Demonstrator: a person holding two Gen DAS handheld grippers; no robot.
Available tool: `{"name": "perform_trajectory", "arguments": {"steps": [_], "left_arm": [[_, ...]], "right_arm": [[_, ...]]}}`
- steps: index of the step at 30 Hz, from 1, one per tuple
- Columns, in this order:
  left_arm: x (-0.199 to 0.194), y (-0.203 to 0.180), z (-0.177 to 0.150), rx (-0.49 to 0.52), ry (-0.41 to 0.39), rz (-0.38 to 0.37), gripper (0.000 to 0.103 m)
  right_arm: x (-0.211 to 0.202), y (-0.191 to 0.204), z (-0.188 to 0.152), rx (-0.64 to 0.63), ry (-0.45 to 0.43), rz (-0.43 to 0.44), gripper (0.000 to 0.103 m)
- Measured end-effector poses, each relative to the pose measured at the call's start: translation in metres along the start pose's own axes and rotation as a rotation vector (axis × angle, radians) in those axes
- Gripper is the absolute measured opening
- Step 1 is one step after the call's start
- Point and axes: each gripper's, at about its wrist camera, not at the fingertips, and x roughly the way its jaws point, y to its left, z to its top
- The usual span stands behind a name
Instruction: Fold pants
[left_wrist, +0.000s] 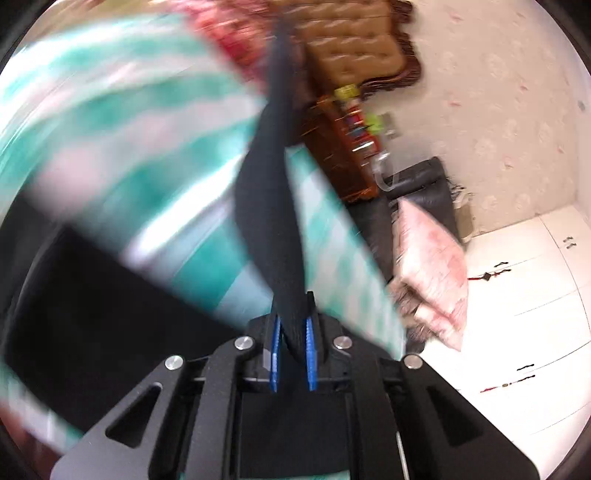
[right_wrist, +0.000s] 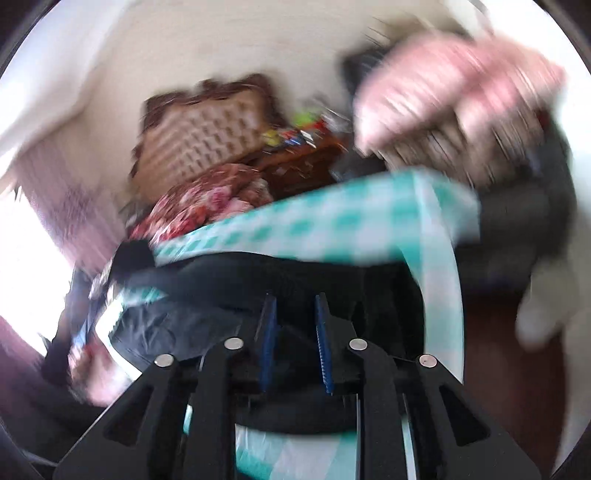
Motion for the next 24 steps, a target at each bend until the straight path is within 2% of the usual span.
{"name": "perform_trajectory", "arguments": {"steps": [1, 3, 5, 6, 7, 8, 9, 10, 12, 17, 21, 24], "left_arm": [[-0.001, 0.022, -0.026, -0.023, 0.012, 0.016, 0.01], [0.003, 0.064, -0.064, -0.084, 0.036, 0.036, 0.008], [0.004, 0.087, -0.082, -0.107, 0.002, 0.004, 0.009], [0.001, 0.088, -0.083, -0.093, -0.021, -0.01, 0.013], [-0.002, 0.087, -0.084, -0.084, -0.034, -0.017, 0.025], [-0.004, 0.084, -0.081, -0.07, -0.046, -0.025, 0.033], [-0.007, 0.083, -0.08, -0.064, -0.055, -0.028, 0.041], [-0.011, 0.082, -0.078, -0.058, -0.067, -0.029, 0.044], [-0.017, 0.081, -0.073, -0.047, -0.097, -0.044, 0.047], [-0.022, 0.089, -0.07, -0.084, -0.119, -0.054, 0.048], [-0.042, 0.105, -0.065, -0.124, -0.171, -0.078, 0.048], [-0.049, 0.118, -0.056, -0.149, -0.205, -0.068, 0.047]], "right_arm": [[0.0, -0.015, -0.014, 0.087, 0.007, -0.038, 0.023], [0.0, -0.036, -0.037, 0.237, 0.013, -0.055, 0.032], [-0.001, -0.048, -0.057, 0.356, -0.002, -0.052, 0.037], [-0.002, -0.05, -0.065, 0.392, -0.005, -0.061, 0.04], [-0.004, -0.048, -0.074, 0.429, -0.017, -0.06, 0.044], [-0.006, -0.045, -0.079, 0.452, -0.029, -0.045, 0.047], [-0.007, -0.041, -0.083, 0.47, -0.037, -0.036, 0.055], [-0.008, -0.037, -0.083, 0.481, -0.041, -0.03, 0.063], [-0.004, -0.026, -0.09, 0.504, -0.037, -0.022, 0.071], [0.014, -0.021, -0.09, 0.542, -0.008, -0.086, 0.071], [0.027, -0.021, -0.086, 0.521, -0.002, -0.114, 0.071], [0.035, -0.016, -0.082, 0.483, 0.019, -0.183, 0.063]]}}
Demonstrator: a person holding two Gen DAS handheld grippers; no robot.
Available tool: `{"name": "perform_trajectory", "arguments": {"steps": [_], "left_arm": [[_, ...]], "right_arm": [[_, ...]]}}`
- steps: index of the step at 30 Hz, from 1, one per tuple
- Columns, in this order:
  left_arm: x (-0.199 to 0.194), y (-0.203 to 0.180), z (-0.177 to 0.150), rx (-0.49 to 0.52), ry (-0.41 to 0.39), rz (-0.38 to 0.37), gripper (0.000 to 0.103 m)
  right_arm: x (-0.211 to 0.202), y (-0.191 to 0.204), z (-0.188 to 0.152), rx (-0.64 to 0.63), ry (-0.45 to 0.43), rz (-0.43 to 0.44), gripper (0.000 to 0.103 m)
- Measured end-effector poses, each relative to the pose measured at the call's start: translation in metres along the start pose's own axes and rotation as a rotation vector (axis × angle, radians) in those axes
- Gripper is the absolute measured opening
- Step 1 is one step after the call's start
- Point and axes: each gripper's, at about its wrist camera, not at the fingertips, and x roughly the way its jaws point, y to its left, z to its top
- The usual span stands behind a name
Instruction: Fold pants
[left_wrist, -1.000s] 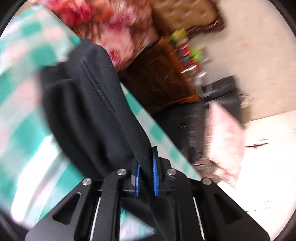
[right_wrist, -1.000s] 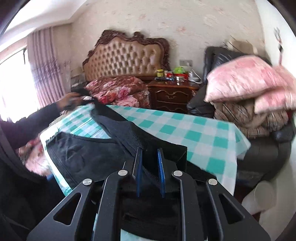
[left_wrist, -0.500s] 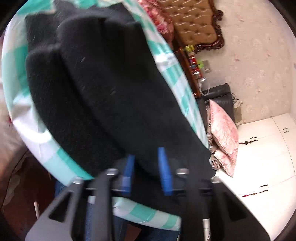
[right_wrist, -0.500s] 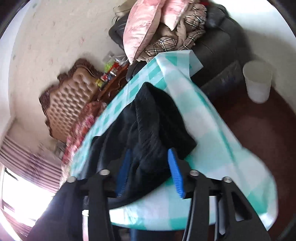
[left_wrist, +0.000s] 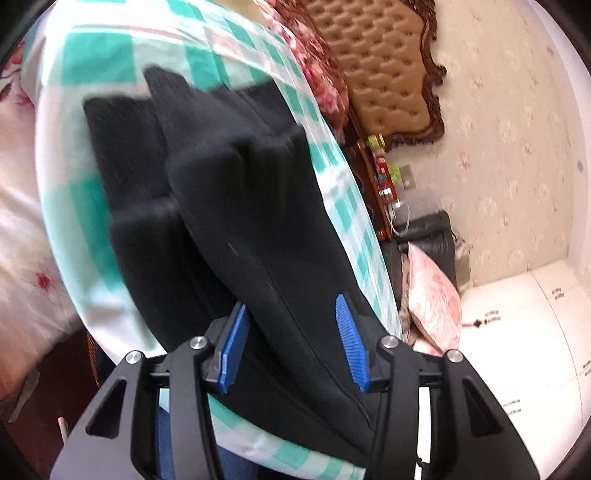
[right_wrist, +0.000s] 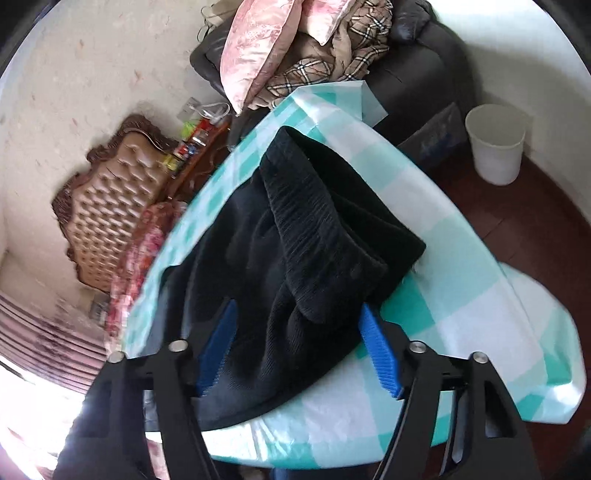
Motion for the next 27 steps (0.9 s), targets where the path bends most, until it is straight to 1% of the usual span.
{"name": "perform_trajectory", "arguments": {"steps": [1, 2, 3, 4, 5, 6, 7, 8, 9, 10, 11, 13, 14, 15, 17, 18, 19, 21, 22, 25, 27], "left_arm": [[-0.002, 0.004, 0.004, -0.019, -0.009, 0.0, 0.047], [-0.004, 0.01, 0.01, -0.044, -0.02, -0.003, 0.046], [-0.005, 0.012, 0.014, -0.06, -0.026, -0.006, 0.046], [-0.004, 0.016, 0.018, -0.079, -0.03, -0.011, 0.046], [-0.001, 0.016, 0.023, -0.096, -0.028, -0.012, 0.045], [0.002, 0.018, 0.03, -0.111, -0.017, 0.001, 0.034], [0.004, 0.018, 0.033, -0.11, -0.005, 0.018, 0.012], [0.006, 0.013, 0.039, -0.093, 0.006, 0.038, 0.008], [0.007, 0.001, 0.046, -0.055, 0.021, 0.066, 0.007], [0.005, -0.014, 0.054, -0.02, 0.032, 0.082, 0.007], [0.001, -0.023, 0.057, -0.001, 0.033, 0.082, 0.007], [-0.013, -0.053, 0.063, 0.051, 0.032, 0.081, 0.007], [-0.021, -0.062, 0.061, 0.064, 0.028, 0.077, 0.007], [-0.032, -0.063, 0.053, 0.074, 0.021, 0.083, 0.007], [-0.04, -0.044, 0.036, 0.05, 0.031, 0.123, 0.007], [-0.037, -0.018, 0.023, 0.017, 0.053, 0.155, 0.007], [-0.031, 0.0, 0.017, -0.01, 0.072, 0.173, 0.007], [-0.028, 0.024, 0.011, -0.057, 0.078, 0.165, 0.007], [-0.031, 0.026, 0.01, -0.055, 0.064, 0.151, 0.007], [-0.046, 0.01, 0.011, -0.005, 0.02, 0.145, 0.007], [-0.047, 0.013, 0.012, -0.021, 0.025, 0.158, 0.007]], "right_arm": [[0.002, 0.003, 0.0, -0.013, -0.001, -0.023, 0.057], [0.003, 0.005, 0.0, -0.026, -0.003, -0.046, 0.054], [0.002, 0.007, 0.001, -0.041, -0.007, -0.07, 0.047], [0.001, 0.007, 0.003, -0.046, -0.009, -0.08, 0.038], [0.0, 0.007, 0.005, -0.053, -0.014, -0.097, 0.033], [-0.003, 0.008, 0.006, -0.057, -0.017, -0.108, 0.028], [-0.005, 0.009, 0.008, -0.058, -0.017, -0.112, 0.023], [-0.007, 0.011, 0.01, -0.065, -0.021, -0.115, 0.021], [-0.011, 0.018, 0.013, -0.081, -0.028, -0.118, 0.018], [-0.015, 0.025, 0.017, -0.094, -0.033, -0.111, 0.017], [-0.022, 0.036, 0.023, -0.116, -0.046, -0.091, 0.016], [-0.042, 0.058, 0.034, -0.157, -0.082, -0.043, 0.016], [-0.049, 0.063, 0.035, -0.167, -0.092, -0.036, 0.016], [-0.055, 0.065, 0.035, -0.183, -0.102, -0.045, 0.016], [-0.053, 0.052, 0.032, -0.183, -0.089, -0.094, 0.016], [-0.047, 0.04, 0.031, -0.161, -0.068, -0.114, 0.015], [-0.04, 0.026, 0.029, -0.129, -0.04, -0.129, 0.015], [-0.021, 0.001, 0.023, -0.085, 0.016, -0.162, 0.015], [-0.019, -0.002, 0.021, -0.085, 0.021, -0.169, 0.015], [-0.039, 0.011, 0.021, -0.11, -0.023, -0.125, 0.014], [-0.048, 0.014, 0.021, -0.116, -0.041, -0.116, 0.014]]}}
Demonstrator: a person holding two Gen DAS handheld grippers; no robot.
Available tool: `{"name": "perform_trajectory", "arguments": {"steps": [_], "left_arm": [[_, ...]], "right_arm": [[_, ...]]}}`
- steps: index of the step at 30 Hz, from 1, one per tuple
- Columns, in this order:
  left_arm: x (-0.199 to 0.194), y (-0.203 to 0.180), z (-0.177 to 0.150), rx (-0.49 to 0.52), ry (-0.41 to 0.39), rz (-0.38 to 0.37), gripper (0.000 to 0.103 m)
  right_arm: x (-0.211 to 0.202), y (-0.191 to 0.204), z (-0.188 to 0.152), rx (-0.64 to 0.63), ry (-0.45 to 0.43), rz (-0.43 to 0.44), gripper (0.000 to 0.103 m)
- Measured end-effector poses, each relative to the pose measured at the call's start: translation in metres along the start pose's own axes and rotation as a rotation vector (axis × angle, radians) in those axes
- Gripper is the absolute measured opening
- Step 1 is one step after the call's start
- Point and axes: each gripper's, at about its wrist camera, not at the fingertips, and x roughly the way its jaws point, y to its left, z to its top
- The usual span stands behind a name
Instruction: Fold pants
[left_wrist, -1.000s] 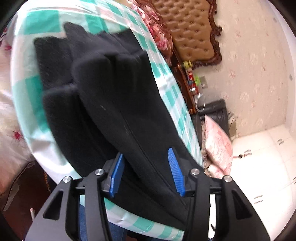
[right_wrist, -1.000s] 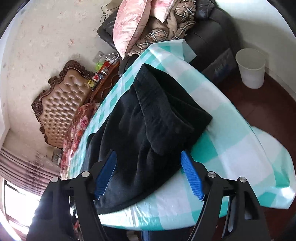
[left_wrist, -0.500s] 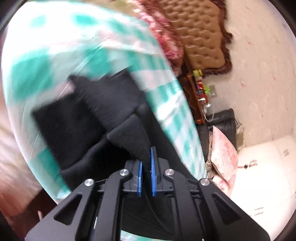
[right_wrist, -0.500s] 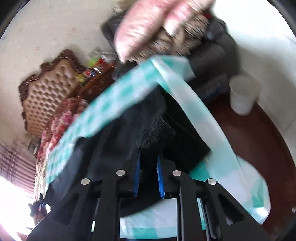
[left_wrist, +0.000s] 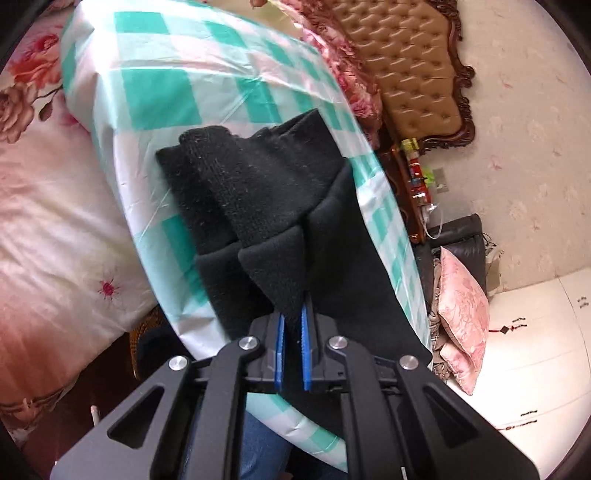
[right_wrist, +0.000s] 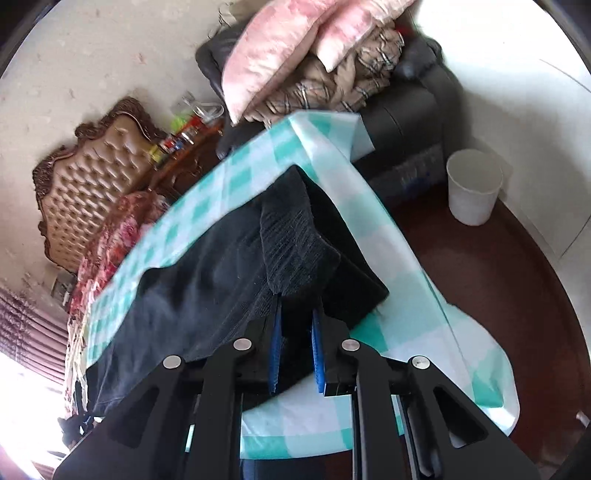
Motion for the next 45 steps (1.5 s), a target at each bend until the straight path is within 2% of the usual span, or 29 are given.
{"name": "perform_trajectory", "arguments": {"steps": [3, 5, 6, 7, 8, 10, 11, 12, 14, 16, 19, 21, 24, 26, 28, 29, 30, 31, 32, 34, 36, 38, 41, 42, 44, 45], "left_arm": [[0.009, 0.017, -0.003, -0.03, 0.027, 0.024, 0.007], [0.007, 0.014, -0.006, -0.006, 0.008, 0.018, 0.011], [0.006, 0.012, -0.005, -0.009, 0.004, 0.002, 0.019], [0.005, 0.013, -0.003, -0.012, 0.003, -0.004, 0.036], [0.003, 0.013, 0.0, -0.011, -0.01, -0.006, 0.04], [0.006, 0.01, 0.006, -0.002, -0.015, 0.0, 0.033], [0.008, 0.01, 0.008, -0.005, -0.008, 0.008, 0.024], [0.007, 0.006, 0.009, 0.008, -0.014, 0.02, 0.007], [-0.008, -0.011, 0.003, 0.072, -0.064, 0.034, 0.007], [-0.017, -0.017, -0.003, 0.088, -0.087, 0.046, 0.007], [-0.003, -0.003, -0.001, 0.056, -0.046, 0.076, 0.007], [0.002, 0.011, 0.0, -0.002, -0.025, 0.061, 0.015], [-0.012, 0.005, -0.001, 0.059, -0.083, 0.071, 0.032], [-0.019, 0.009, 0.007, 0.046, -0.107, 0.082, 0.033], [-0.03, 0.019, 0.015, 0.008, -0.162, 0.073, 0.034], [-0.037, 0.024, 0.016, 0.004, -0.204, 0.122, 0.034], [-0.039, 0.028, 0.016, 0.006, -0.214, 0.127, 0.039], [-0.04, 0.03, 0.014, 0.008, -0.21, 0.113, 0.042], [-0.041, 0.031, 0.011, 0.015, -0.205, 0.105, 0.044], [-0.044, 0.022, 0.005, 0.076, -0.229, 0.116, 0.052], [-0.05, 0.004, -0.001, 0.183, -0.288, 0.142, 0.058], [-0.052, -0.024, -0.014, 0.358, -0.353, 0.163, 0.063], [-0.034, -0.058, -0.029, 0.557, -0.314, 0.183, 0.065], [-0.021, -0.068, -0.033, 0.613, -0.28, 0.183, 0.063], [-0.004, -0.079, -0.038, 0.68, -0.226, 0.17, 0.054], [0.003, -0.082, -0.042, 0.7, -0.212, 0.17, 0.042]], "right_arm": [[0.02, -0.011, -0.011, -0.005, 0.047, -0.069, 0.014], [0.037, -0.017, -0.022, -0.033, 0.073, -0.129, 0.015], [0.037, -0.016, -0.026, -0.044, 0.062, -0.127, 0.015], [0.035, -0.015, -0.027, -0.047, 0.057, -0.128, 0.015], [0.033, -0.014, -0.026, -0.044, 0.054, -0.132, 0.016], [0.035, -0.014, -0.025, -0.046, 0.058, -0.139, 0.017], [0.036, -0.014, -0.025, -0.051, 0.058, -0.145, 0.017], [0.036, -0.012, -0.026, -0.059, 0.056, -0.155, 0.017], [0.037, -0.01, -0.027, -0.074, 0.054, -0.177, 0.018], [0.037, -0.007, -0.031, -0.094, 0.049, -0.2, 0.018], [0.039, -0.007, -0.035, -0.106, 0.037, -0.213, 0.018], [0.041, -0.008, -0.033, -0.102, 0.041, -0.216, 0.018], [0.04, -0.002, -0.035, -0.133, 0.042, -0.244, 0.018], [0.042, -0.002, -0.035, -0.124, 0.042, -0.247, 0.019], [0.041, -0.002, -0.036, -0.123, 0.038, -0.261, 0.028], [0.041, -0.003, -0.037, -0.129, 0.03, -0.288, 0.035], [0.04, -0.003, -0.038, -0.133, 0.025, -0.313, 0.047], [0.038, -0.005, -0.039, -0.131, 0.022, -0.322, 0.053], [0.034, -0.007, -0.04, -0.115, 0.021, -0.315, 0.054], [0.023, -0.01, -0.041, -0.082, 0.008, -0.289, 0.058], [0.012, -0.007, -0.04, -0.084, -0.025, -0.333, 0.061], [0.003, 0.003, -0.039, -0.117, -0.07, -0.386, 0.062], [-0.002, 0.029, -0.033, -0.222, -0.152, -0.386, 0.066], [-0.002, 0.037, -0.032, -0.257, -0.176, -0.38, 0.068], [0.006, 0.059, -0.032, -0.357, -0.217, -0.338, 0.07], [0.012, 0.067, -0.035, -0.396, -0.22, -0.328, 0.071]]}}
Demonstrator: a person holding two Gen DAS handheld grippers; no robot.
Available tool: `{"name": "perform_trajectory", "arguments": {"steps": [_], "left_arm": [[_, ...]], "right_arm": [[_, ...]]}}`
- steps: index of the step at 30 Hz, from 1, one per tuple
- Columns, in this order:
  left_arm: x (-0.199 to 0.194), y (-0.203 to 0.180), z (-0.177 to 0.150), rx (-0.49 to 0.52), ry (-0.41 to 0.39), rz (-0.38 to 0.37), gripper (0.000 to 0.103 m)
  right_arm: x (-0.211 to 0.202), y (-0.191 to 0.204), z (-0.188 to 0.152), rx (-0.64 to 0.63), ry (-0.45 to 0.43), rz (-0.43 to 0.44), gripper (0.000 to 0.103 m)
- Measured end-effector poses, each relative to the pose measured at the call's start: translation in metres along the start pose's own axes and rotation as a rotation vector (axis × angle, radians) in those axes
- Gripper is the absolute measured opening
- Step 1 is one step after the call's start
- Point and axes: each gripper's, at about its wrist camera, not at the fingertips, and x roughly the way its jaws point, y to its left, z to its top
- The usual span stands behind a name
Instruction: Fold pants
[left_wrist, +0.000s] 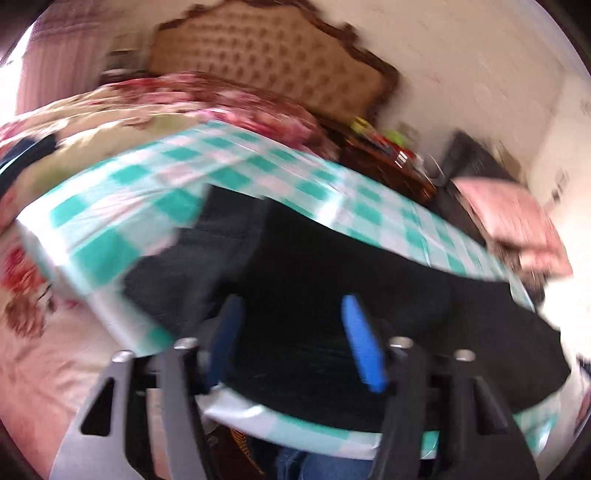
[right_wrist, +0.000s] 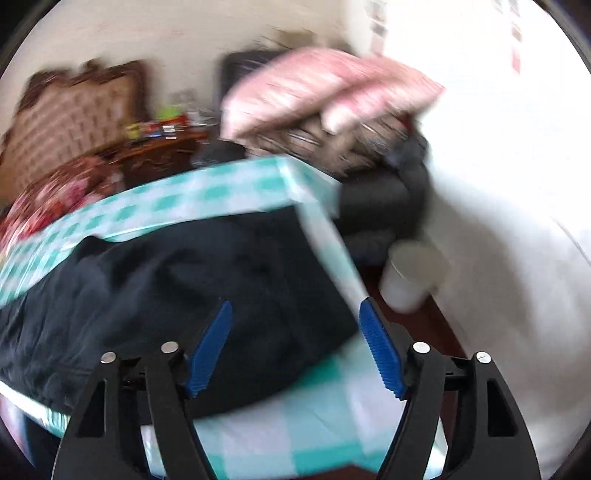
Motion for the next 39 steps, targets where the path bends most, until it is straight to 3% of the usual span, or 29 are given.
{"name": "perform_trajectory", "arguments": {"steps": [1, 5, 7, 11, 15, 17, 20, 24, 27, 31, 33, 39], "left_arm": [[0.009, -0.006, 0.0, 0.03, 0.015, 0.003, 0.032], [0.044, -0.004, -0.015, 0.095, 0.118, 0.105, 0.016], [0.042, 0.007, -0.019, 0.075, 0.112, 0.097, 0.01], [0.042, 0.001, -0.015, 0.114, 0.15, 0.159, 0.008], [0.039, -0.024, 0.004, 0.176, 0.113, 0.135, 0.021], [0.049, -0.035, 0.017, 0.207, 0.108, 0.145, 0.022], [0.071, -0.053, 0.032, 0.252, 0.123, 0.135, 0.022], [0.102, -0.068, 0.038, 0.268, 0.181, 0.142, 0.022], [0.118, -0.074, 0.037, 0.281, 0.205, 0.154, 0.022], [0.134, -0.061, 0.035, 0.265, 0.223, 0.158, 0.035], [0.134, -0.055, 0.038, 0.258, 0.223, 0.167, 0.044], [0.136, -0.041, 0.044, 0.206, 0.228, 0.128, 0.044]], "right_arm": [[0.009, 0.012, -0.001, -0.047, 0.01, -0.002, 0.071], [0.043, 0.028, -0.018, -0.129, 0.102, -0.04, 0.067], [0.049, 0.028, -0.028, -0.154, 0.104, -0.067, 0.068], [0.049, 0.03, -0.035, -0.176, 0.106, -0.084, 0.068], [0.046, 0.031, -0.03, -0.171, 0.137, -0.086, 0.068], [0.036, 0.033, -0.014, -0.157, 0.104, -0.025, 0.067], [0.028, 0.041, 0.015, -0.166, 0.04, -0.007, 0.068], [0.061, 0.058, 0.062, -0.207, 0.029, 0.039, 0.068], [0.102, 0.073, 0.08, -0.285, 0.056, 0.04, 0.068], [0.159, 0.07, 0.073, -0.325, 0.164, -0.021, 0.068], [0.166, 0.071, 0.058, -0.353, 0.157, -0.049, 0.069], [0.165, 0.07, 0.053, -0.324, 0.152, -0.087, 0.069]]}}
